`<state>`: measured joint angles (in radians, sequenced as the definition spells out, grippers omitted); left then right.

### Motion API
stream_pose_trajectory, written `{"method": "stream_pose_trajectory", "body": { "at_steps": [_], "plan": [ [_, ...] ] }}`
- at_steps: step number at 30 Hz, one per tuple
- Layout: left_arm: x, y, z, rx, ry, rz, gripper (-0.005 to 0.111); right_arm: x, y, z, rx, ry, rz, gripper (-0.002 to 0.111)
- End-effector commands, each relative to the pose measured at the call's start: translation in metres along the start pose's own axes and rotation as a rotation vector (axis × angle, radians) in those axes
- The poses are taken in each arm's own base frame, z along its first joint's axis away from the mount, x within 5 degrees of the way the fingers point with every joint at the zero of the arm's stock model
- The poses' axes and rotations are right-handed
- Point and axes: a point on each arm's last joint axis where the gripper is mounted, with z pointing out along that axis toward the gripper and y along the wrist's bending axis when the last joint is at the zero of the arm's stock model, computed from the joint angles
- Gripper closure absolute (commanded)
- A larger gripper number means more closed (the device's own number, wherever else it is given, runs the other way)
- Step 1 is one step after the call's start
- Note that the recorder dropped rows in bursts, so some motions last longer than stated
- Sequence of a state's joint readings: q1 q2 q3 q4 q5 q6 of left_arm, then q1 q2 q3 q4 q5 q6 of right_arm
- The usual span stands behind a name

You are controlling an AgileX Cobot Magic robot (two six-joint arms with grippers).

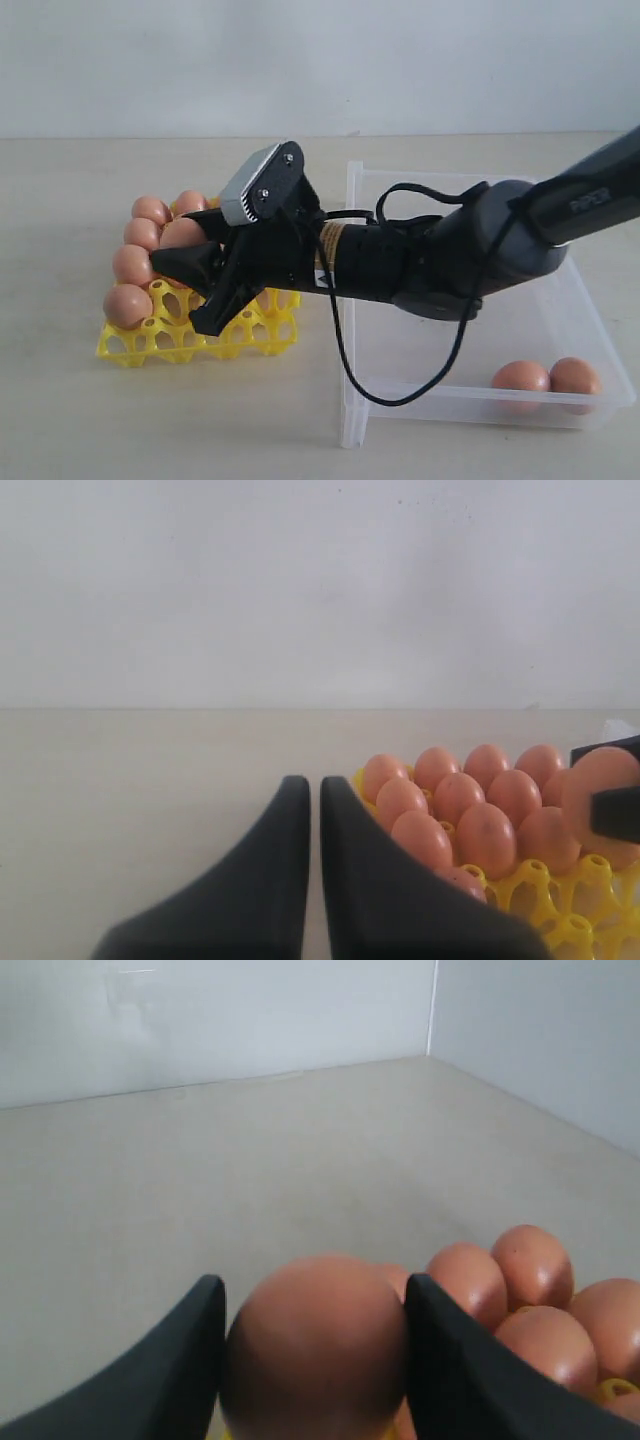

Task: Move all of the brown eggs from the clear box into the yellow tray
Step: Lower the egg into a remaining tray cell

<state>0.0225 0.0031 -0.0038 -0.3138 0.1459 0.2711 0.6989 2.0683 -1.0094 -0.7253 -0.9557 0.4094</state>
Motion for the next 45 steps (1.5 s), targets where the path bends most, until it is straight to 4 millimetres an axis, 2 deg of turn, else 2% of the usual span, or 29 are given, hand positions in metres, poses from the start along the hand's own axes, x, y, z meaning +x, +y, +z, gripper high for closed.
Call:
{"method": "stream_pose_trajectory", "body": {
  "at_steps": [1,7,10,22,32,33,35,38,39,40,45],
  "plan": [
    [0.0,0.0,0.0,-0.005,-0.013,-0.005,0.103,0.012,-0.003,0.017,-0.037,0.002,0.027,0.109],
    [0.0,0.0,0.0,-0.005,-0.013,-0.005,0.103,0.027,-0.01,0.029,-0.036,0.048,0.108,0.109],
    [0.0,0.0,0.0,-0.005,-0.013,-0.005,0.103,0.029,-0.014,0.033,-0.019,0.076,0.113,0.109],
    [0.0,0.0,0.0,-0.005,-0.013,-0.005,0.103,0.024,-0.014,0.042,-0.086,0.152,0.135,0.109],
    [0.0,0.0,0.0,-0.005,-0.013,-0.005,0.103,0.026,-0.019,0.043,-0.039,0.189,0.157,0.108],
    [0.0,0.0,0.0,-0.005,-0.013,-0.005,0.103,0.026,-0.019,0.043,-0.035,0.194,0.156,0.107],
    [0.0,0.0,0.0,-0.005,-0.013,-0.005,0.103,0.027,-0.019,0.043,-0.037,0.199,0.152,0.096],
    [0.0,0.0,0.0,-0.005,-0.013,-0.005,0.103,0.027,-0.019,0.043,-0.035,0.2,0.154,0.065],
    [0.0,0.0,0.0,-0.005,-0.013,-0.005,0.103,0.027,-0.02,0.043,-0.031,0.205,0.162,0.061],
    [0.0,0.0,0.0,-0.005,-0.013,-0.005,0.103,0.028,-0.02,0.043,-0.026,0.21,0.17,0.057],
    [0.0,0.0,0.0,-0.005,-0.013,-0.005,0.103,0.028,-0.02,0.042,-0.025,0.214,0.169,0.057]
  ]
}}
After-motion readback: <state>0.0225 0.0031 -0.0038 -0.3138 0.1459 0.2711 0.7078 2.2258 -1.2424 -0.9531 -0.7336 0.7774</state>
